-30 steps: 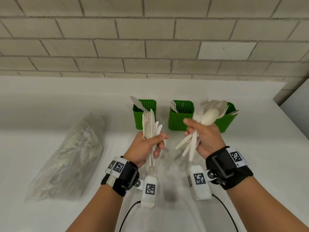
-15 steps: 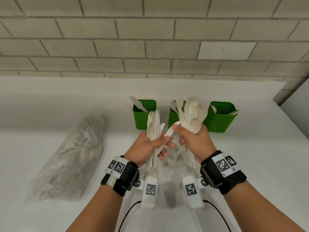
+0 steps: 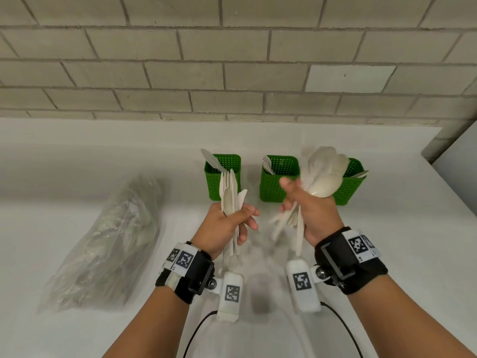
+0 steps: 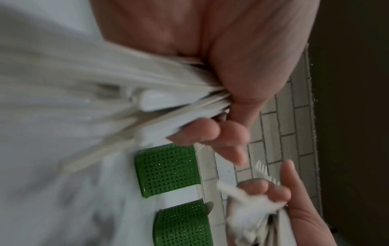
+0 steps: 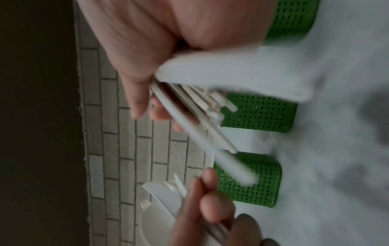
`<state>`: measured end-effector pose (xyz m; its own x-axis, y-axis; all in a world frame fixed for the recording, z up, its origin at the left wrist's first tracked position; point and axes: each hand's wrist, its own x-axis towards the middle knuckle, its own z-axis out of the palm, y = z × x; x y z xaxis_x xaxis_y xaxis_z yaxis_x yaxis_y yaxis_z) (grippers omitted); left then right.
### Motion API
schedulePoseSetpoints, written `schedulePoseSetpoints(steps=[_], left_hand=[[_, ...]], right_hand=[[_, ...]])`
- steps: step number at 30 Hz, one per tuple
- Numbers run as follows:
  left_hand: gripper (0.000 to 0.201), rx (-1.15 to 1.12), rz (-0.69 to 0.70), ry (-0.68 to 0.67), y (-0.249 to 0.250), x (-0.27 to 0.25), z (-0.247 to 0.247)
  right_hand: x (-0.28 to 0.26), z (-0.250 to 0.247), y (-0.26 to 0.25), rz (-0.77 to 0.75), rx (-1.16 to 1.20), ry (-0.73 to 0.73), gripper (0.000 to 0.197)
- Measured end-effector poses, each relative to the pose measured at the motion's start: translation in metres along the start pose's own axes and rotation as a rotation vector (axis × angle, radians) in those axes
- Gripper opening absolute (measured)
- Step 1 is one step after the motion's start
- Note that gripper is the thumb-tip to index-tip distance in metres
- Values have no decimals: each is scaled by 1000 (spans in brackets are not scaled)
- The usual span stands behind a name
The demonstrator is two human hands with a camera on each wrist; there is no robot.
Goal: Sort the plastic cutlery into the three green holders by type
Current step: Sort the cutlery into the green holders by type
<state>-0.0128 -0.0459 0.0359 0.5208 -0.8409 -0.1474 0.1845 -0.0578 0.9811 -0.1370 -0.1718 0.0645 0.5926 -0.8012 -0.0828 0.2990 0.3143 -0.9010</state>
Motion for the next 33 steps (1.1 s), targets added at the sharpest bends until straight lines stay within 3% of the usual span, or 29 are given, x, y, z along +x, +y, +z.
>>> schedulePoseSetpoints(steps=[3, 5, 7, 12, 16, 21, 24, 27, 29, 33], left_hand=[[13, 79, 36, -134, 8, -5, 6], [16, 155, 62, -235, 14, -7, 11], [17, 189, 64, -266, 15, -8, 10], [19, 68, 31, -166, 11, -6, 5], [32, -32, 21, -127, 11, -6, 5], [24, -8, 59, -137, 11, -6, 8], [23, -40, 29, -135, 9, -6, 5], [25, 21, 28, -95, 6, -6, 2], [25, 40, 50, -93, 6, -7, 4], [20, -12, 42, -122, 9, -7, 6]], right_hand=[[-8, 2, 3, -18, -447, -181, 19], [-13, 7, 4, 2, -524, -311, 25], [-12, 8, 4, -22, -527, -278, 31], [-9, 5, 5, -117, -425, -4, 18], [-5, 5, 5, -133, -283, 113, 7], [-12, 4, 8, -76, -364, -77, 13], [-9, 5, 6, -90, -323, -13, 15], [-4, 3, 3, -49, -110, 100, 15], [-3, 2, 4, -61, -150, 50, 4], [-7, 2, 0, -24, -220, -74, 9]])
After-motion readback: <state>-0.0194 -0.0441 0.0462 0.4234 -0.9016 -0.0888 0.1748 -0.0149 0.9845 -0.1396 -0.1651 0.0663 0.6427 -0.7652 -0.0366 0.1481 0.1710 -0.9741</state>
